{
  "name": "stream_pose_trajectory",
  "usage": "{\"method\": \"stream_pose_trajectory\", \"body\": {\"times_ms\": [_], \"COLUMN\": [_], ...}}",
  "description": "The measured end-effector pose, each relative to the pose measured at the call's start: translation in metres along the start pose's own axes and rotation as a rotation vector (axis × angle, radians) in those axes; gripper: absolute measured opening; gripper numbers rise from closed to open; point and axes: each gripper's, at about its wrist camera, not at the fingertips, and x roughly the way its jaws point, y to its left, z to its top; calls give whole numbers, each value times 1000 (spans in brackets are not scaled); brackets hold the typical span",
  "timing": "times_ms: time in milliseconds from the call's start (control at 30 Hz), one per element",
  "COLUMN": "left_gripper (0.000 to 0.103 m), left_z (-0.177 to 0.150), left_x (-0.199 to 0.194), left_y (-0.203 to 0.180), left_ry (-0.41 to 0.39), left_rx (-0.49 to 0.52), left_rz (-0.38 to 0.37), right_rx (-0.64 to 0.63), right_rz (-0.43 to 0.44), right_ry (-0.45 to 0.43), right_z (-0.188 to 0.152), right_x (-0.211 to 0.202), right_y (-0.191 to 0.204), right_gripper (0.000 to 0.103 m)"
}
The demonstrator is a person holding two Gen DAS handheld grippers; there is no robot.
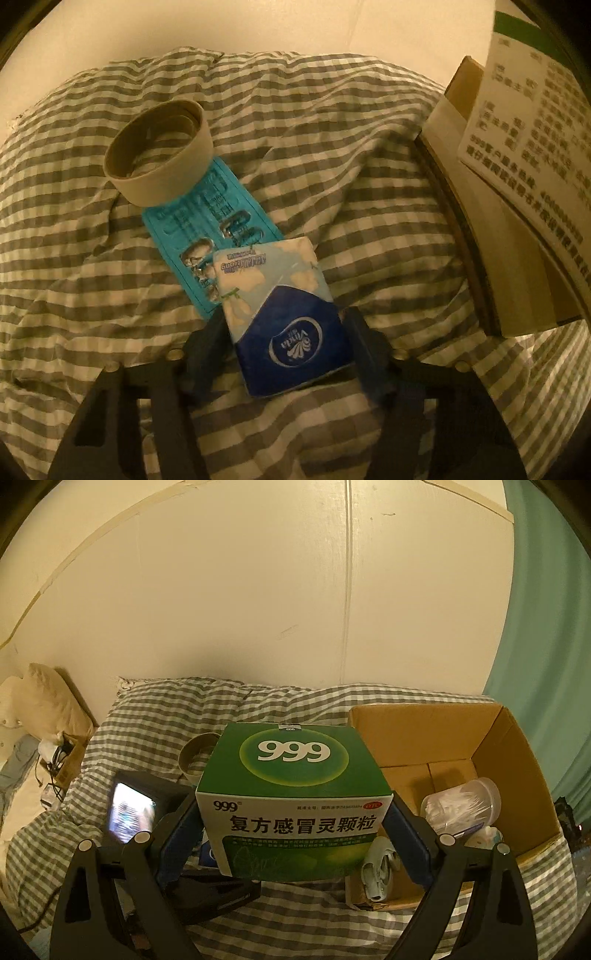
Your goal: Organize objects
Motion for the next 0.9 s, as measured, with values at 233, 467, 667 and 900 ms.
{"method": "stream_pose_trajectory", "body": {"times_ms": [233,467,667,900], "left_gripper": [59,59,59,59], "left_z": [-7,-9,-6,-6], "left_x": [-41,-118,-197,-279], "left_y": [4,15,9,-24], "left_ry": [-73,-178,-310,-447], "left_rx": [0,-32,-16,36], "left_rz": [13,45,63,39], "right_rx": [-2,-31,-89,-166], "right_rz": [-6,5,-7,-81], "right_ry": [11,-28,-107,-219], "right_z": [1,12,27,44], "right_x": [3,-35,-92,-169], "right_y": [2,14,24,21], "right_gripper": [93,93,93,93]}}
